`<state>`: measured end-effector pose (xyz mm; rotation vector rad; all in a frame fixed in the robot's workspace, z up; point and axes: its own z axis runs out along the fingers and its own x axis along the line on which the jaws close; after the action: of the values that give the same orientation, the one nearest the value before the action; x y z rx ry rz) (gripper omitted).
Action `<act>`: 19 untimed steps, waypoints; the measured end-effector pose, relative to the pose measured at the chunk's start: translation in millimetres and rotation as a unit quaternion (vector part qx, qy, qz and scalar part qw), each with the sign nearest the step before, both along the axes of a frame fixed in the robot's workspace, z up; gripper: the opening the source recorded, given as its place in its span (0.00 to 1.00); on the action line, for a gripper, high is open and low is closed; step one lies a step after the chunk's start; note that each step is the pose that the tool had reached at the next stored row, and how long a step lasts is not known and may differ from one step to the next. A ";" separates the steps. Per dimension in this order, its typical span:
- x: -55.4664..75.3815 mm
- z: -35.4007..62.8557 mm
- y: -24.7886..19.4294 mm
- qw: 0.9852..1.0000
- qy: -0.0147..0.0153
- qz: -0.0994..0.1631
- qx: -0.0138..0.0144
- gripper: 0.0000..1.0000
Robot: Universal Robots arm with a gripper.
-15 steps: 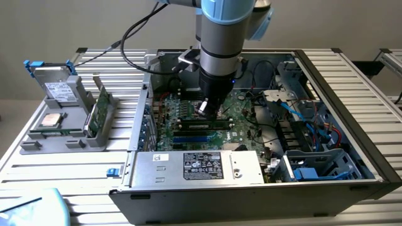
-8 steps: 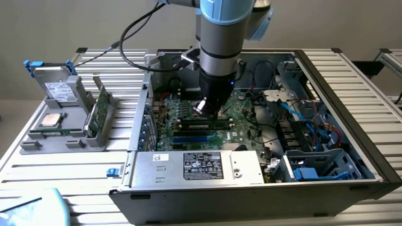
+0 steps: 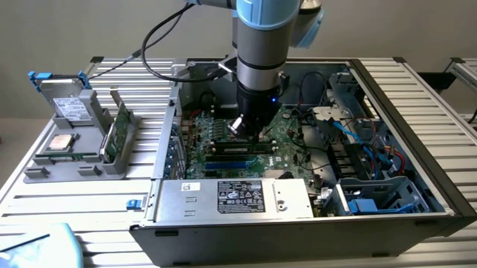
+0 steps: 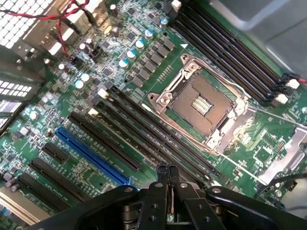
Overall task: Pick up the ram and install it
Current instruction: 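Press down the ram until it locks into place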
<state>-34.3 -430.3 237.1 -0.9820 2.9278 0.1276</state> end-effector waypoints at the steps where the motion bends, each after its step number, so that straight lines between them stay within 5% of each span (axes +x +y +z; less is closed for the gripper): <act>1: 0.0 -0.1 0.0 1.000 0.000 -0.008 0.000 0.11; 6: 0.0 -0.4 0.0 0.999 0.000 -0.049 0.000 0.11; 11: 0.0 -0.7 0.0 0.996 0.000 -0.089 0.000 0.11; 19: -0.1 -0.9 0.0 0.990 0.011 -0.139 -0.001 0.11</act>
<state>-34.4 -430.3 236.2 -0.5669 3.0464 0.1235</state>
